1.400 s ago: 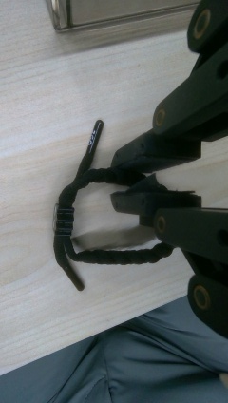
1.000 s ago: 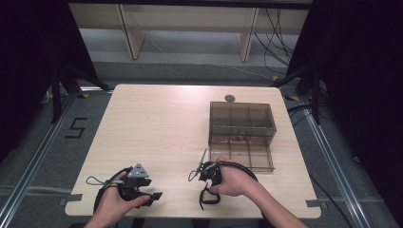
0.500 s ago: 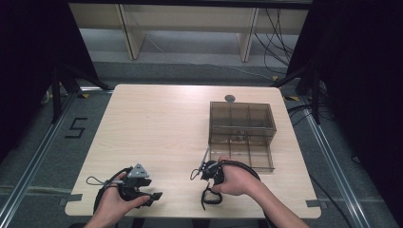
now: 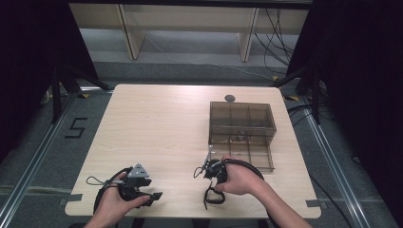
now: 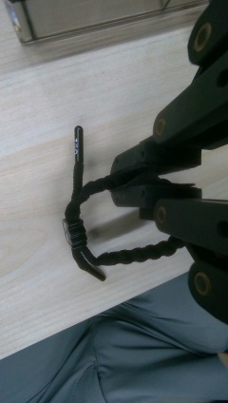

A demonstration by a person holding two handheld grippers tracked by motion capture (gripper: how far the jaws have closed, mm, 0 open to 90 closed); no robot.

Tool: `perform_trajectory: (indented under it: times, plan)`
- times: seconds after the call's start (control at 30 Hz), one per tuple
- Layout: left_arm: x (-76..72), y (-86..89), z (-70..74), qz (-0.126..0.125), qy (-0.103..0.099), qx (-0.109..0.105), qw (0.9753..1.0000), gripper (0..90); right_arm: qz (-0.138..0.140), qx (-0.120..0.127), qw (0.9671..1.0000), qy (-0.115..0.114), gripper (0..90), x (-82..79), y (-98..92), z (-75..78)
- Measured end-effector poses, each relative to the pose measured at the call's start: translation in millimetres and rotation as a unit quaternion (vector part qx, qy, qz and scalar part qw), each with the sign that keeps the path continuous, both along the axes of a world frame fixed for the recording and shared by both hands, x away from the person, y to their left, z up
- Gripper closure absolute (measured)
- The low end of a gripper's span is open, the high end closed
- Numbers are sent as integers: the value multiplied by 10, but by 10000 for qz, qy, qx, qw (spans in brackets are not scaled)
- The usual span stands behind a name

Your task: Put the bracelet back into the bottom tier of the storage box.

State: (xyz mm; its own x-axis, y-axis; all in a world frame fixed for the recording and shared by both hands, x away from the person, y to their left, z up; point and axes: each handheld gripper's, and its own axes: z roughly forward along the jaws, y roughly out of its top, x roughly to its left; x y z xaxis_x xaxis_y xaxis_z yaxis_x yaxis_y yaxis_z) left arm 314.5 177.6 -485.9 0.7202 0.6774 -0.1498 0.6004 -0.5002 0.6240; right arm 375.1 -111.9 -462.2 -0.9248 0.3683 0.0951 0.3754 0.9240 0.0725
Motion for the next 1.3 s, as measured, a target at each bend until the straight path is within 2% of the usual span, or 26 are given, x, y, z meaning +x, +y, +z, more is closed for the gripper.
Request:
perform_trajectory:
  times: [0.1, 0.2, 0.3, 0.33, 0.37, 0.43, 0.47, 0.57, 0.6, 0.67, 0.7, 0.73, 0.77, 0.87, 0.93, 0.97, 1.07, 1.1, 1.2, 1.27, 1.3]
  plan:
    - [3, 0, -2, -17, -5, 1, 10000, 335, 23, 55, 10000, 4, 844, 16, -37, 10]
    - [6, 4, 2, -48, -36, 33, 10000, 335, -246, -91, 9996, 70, 844, -20, -44, 48]
    - [7, 4, 1, -54, -37, 35, 10000, 335, -159, -46, 9998, 100, 844, -3, -76, 55]
    - [7, 3, 1, -49, -34, 31, 10000, 334, -191, -49, 9998, 24, 844, -11, -84, 64]
    - [4, 0, -3, -20, 0, 7, 10000, 335, -251, -85, 9995, 142, 844, -10, -88, 71]
    - [4, 1, -1, -26, -14, 17, 10000, 335, -202, -55, 9998, 69, 845, -7, -105, 75]
    - [7, 3, 1, -54, -33, 35, 10000, 335, -254, -61, 9996, 73, 845, -11, -114, 79]
    - [3, -6, -7, 3, 4, -26, 10000, 335, -184, -32, 9998, 68, 844, -3, -146, 84]
    - [0, -12, -10, 39, 0, -59, 10000, 335, -260, -108, 9995, 109, 845, -10, -148, 99]
    - [4, -2, -3, -14, -22, 13, 10000, 335, -271, -55, 9996, 107, 844, -15, -164, 105]
    - [6, 0, -2, -29, -24, 23, 10000, 334, -167, 8, 9999, 35, 845, 1, -182, 93]
    - [6, -1, -2, -29, -24, 24, 10000, 334, -102, -9, 9999, 54, 845, 9, -195, 101]
    - [-2, -14, -9, 58, 5, -58, 10000, 335, -362, -76, 9993, 78, 845, -23, -191, 124]
    - [-3, -15, -10, 66, 7, -60, 10000, 335, -250, -23, 9996, 119, 845, -12, -212, 127]
    - [2, -12, -9, 32, -24, -43, 10000, 334, -390, -48, 9992, 88, 845, -24, -239, 137]
    - [1, -12, -9, 36, -29, -47, 10000, 334, -303, -10, 9995, 110, 845, -16, -250, 131]
    - [1, -11, -9, 30, -22, -40, 10000, 335, -422, -49, 9991, 97, 845, -20, -272, 137]
    - [7, 0, -2, -33, -19, 31, 10000, 335, -346, -29, 9993, 109, 845, -13, -280, 135]
    - [6, 0, -1, -25, -26, 24, 10000, 335, -365, -26, 9992, 136, 845, -17, -302, 137]
    - [6, 1, -1, -30, -26, 27, 10000, 335, -360, -38, 9993, 41, 845, -10, -329, 131]
    - [6, 1, -1, -29, -24, 25, 10000, 334, -460, -106, 9989, 65, 845, -19, -329, 143]
